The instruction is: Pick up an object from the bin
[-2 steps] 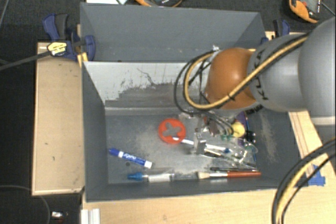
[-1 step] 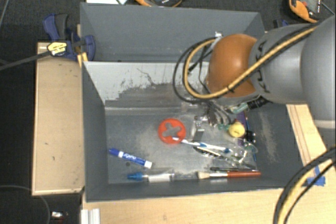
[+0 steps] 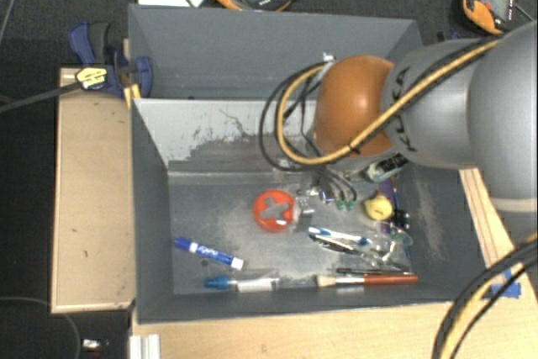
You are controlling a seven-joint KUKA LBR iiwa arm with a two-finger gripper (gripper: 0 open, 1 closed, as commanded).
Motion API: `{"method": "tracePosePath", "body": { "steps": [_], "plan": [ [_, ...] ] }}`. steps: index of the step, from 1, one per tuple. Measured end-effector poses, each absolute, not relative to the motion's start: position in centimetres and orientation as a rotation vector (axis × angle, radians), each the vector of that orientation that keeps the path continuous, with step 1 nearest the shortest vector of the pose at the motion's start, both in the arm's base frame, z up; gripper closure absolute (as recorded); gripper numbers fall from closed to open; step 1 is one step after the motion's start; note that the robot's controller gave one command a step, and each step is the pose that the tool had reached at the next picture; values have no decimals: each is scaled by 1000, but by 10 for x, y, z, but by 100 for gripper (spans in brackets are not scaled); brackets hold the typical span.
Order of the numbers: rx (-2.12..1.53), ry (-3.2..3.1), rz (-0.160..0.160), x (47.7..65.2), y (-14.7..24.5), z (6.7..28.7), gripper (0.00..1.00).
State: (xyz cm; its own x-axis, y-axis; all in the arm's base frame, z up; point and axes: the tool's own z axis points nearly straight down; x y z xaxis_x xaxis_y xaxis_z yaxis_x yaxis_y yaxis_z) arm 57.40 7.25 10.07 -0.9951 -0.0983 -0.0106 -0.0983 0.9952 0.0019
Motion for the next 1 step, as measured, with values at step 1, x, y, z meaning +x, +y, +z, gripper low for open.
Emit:
{"method": "tracePosePath", "body": {
  "steps": [1],
  "plan": [
    [178,3122,-2,578,78,70,0]
  ]
}}
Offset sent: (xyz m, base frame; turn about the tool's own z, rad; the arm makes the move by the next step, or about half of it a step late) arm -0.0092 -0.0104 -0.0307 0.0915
